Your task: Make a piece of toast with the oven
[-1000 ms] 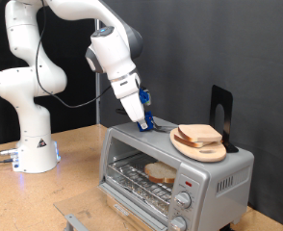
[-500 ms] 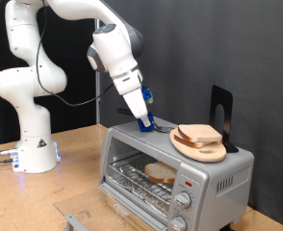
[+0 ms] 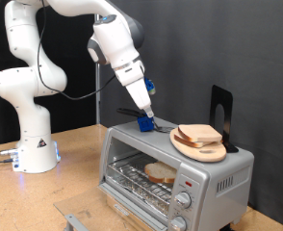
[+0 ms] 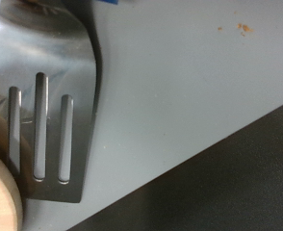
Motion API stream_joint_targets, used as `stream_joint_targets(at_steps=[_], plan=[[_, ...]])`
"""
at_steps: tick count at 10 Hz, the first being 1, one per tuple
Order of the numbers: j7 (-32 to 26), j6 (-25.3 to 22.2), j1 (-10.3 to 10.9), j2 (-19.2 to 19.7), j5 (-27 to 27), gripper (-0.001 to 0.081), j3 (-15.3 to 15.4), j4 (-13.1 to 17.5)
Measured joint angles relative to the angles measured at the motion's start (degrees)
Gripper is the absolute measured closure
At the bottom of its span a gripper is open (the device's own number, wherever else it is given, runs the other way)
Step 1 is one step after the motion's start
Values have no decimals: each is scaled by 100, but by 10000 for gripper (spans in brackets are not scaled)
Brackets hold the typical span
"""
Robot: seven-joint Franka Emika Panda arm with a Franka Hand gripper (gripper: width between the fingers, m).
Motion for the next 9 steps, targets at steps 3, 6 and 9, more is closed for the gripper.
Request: stream_joint_targets(at_steps=[3, 6, 9], plan=[[-260, 113, 27, -50, 441, 6, -109, -37], [-801, -352, 24, -489, 1000, 6, -746, -63], [-916, -874, -132, -877, 904, 6, -1300, -115]])
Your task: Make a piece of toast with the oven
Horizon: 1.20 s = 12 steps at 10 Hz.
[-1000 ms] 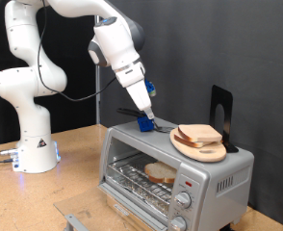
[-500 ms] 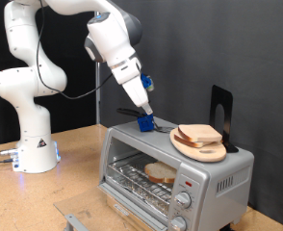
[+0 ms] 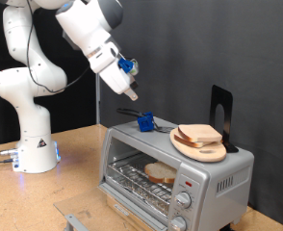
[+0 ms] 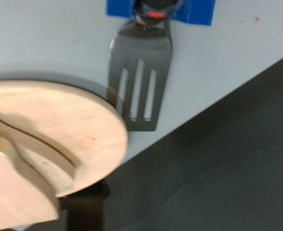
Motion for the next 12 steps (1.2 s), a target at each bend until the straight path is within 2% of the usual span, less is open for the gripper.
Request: stream_joint_targets(at_steps=[2, 4, 7, 9, 12], plan=[[-53, -454, -189, -169, -287, 6, -287, -6], [-96, -416, -186, -172, -182, 6, -280, -34], [-478, -789, -279, -440, -100, 6, -889, -302], [-657, -1123, -490, -631, -259, 6, -1290, -428], [-898, -1598, -880, -810, -850, 6, -1773, -515]])
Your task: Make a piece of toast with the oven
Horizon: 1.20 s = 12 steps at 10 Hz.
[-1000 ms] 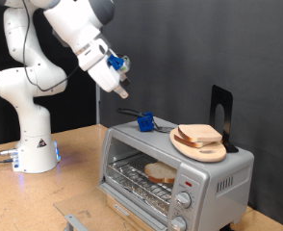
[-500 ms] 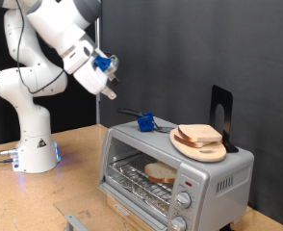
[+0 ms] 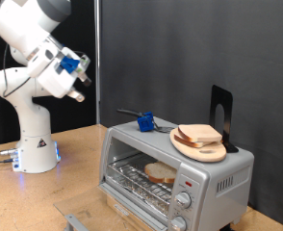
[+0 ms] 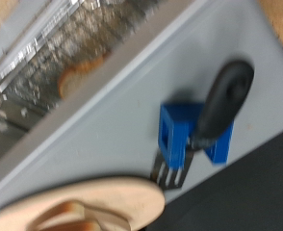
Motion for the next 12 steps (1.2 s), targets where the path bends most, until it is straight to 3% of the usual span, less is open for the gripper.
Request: stream_joint_targets(at_steps=[2, 3, 4, 6, 8, 10, 12], plan=[[-163, -294, -215, -78, -241, 6, -277, -34], [-130, -299, -209, -75, -240, 6, -246, -35], [192, -852, -208, -2, -382, 6, -262, 42], [852, -1947, -213, 486, -494, 6, -432, 387], [1240, -2818, -231, 1432, -553, 6, -712, 901], [1253, -2424, -232, 1256, -359, 6, -651, 759], [1985, -1765, -356, 1014, 431, 6, -647, 464]])
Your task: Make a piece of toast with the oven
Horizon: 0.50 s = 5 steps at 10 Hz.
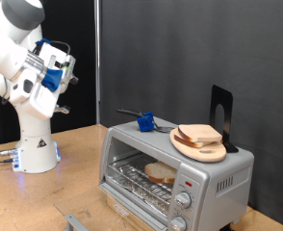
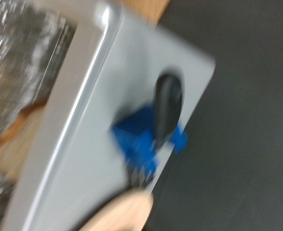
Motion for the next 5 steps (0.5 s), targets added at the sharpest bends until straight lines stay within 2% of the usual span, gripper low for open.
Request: stream_joint_targets(at_steps=[2, 4, 5], plan=[[359, 412, -259, -163, 412, 6, -115, -217], [380, 271, -529, -169, 115, 6, -380, -249], [376, 159, -585, -168, -26, 6, -441, -241]])
